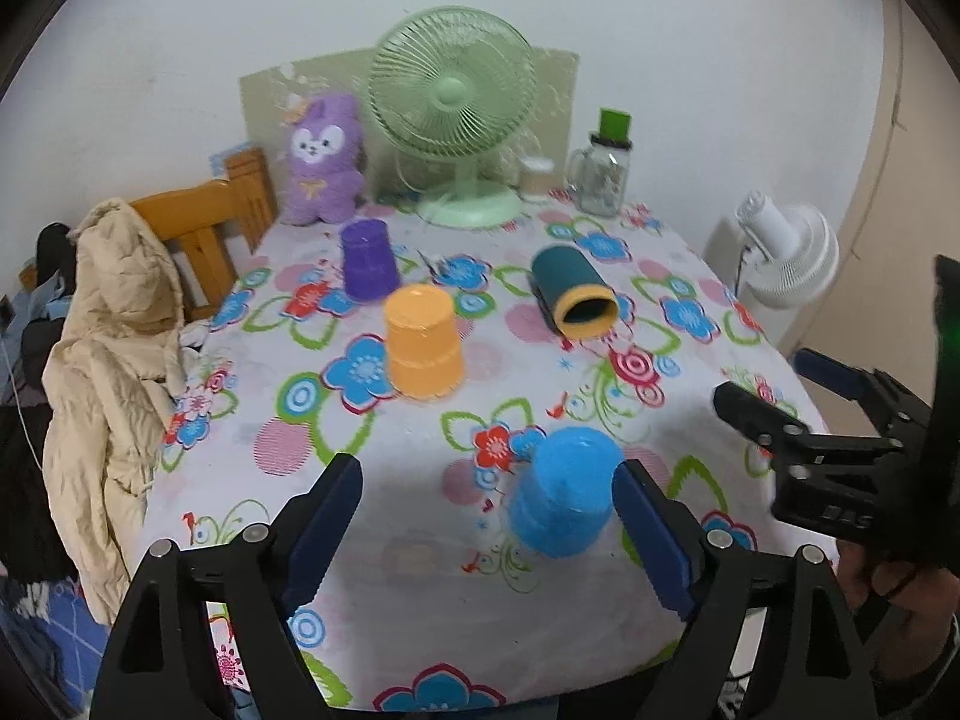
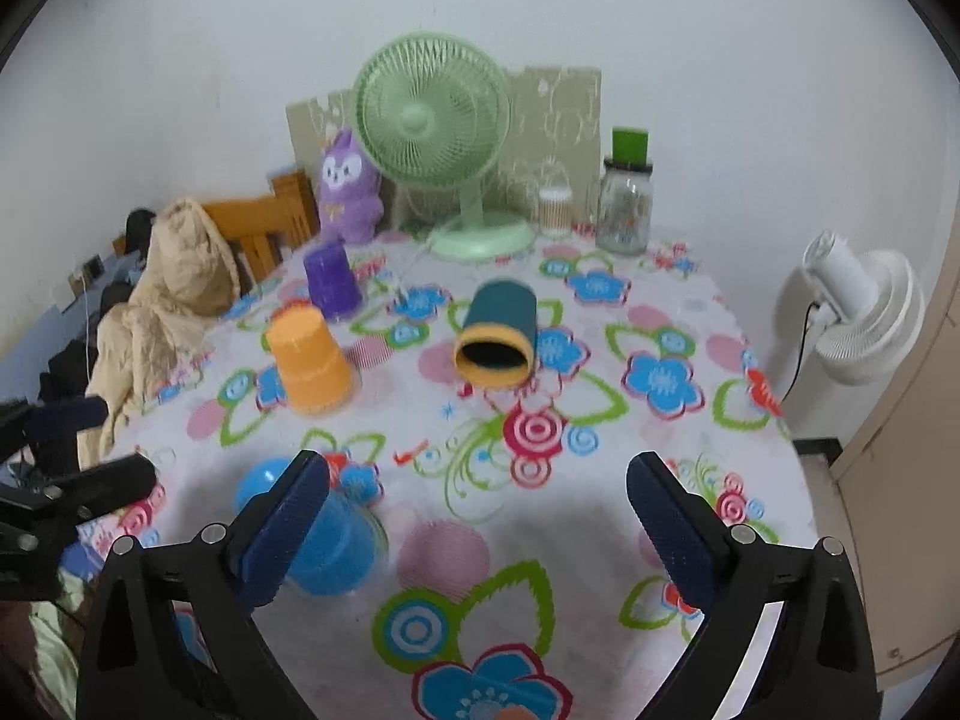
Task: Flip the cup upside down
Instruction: 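Rotate the blue cup upside down with the left gripper and set it on the table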
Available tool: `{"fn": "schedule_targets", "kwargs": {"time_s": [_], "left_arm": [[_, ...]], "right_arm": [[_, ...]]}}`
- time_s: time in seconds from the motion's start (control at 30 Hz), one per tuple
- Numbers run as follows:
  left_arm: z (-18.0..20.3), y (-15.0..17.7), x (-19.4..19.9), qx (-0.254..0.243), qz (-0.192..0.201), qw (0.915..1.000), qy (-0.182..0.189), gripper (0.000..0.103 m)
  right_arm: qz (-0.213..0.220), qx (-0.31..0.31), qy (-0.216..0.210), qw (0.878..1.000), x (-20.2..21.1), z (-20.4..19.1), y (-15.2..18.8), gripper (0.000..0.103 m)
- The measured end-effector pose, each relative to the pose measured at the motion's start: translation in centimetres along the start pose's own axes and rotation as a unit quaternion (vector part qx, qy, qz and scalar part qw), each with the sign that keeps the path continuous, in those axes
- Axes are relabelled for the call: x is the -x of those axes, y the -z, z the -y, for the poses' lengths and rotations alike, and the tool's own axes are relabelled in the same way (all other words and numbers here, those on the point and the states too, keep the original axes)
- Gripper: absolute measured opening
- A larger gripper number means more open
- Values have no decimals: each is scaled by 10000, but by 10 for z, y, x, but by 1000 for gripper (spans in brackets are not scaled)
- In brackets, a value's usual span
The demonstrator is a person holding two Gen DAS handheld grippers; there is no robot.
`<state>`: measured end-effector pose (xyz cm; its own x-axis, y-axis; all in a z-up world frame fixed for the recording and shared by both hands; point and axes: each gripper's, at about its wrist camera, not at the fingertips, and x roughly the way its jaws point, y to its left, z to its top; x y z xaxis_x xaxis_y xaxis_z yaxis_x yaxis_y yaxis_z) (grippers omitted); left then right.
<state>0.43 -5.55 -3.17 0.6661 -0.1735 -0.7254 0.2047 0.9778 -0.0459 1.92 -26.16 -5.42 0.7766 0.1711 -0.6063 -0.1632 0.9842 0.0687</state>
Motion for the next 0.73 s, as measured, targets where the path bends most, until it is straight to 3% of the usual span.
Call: {"fn": "schedule_targets", "kwargs": {"time_s": [0.4, 0.73], "left_arm": [[-25, 7, 18, 519, 570, 9970, -105, 93], [-33, 11, 20, 610, 619, 9962, -109, 94]], "right_arm": [[198, 527, 81, 9984, 17, -40, -11, 102], [239, 650, 84, 9976, 19, -52, -14, 102]]}}
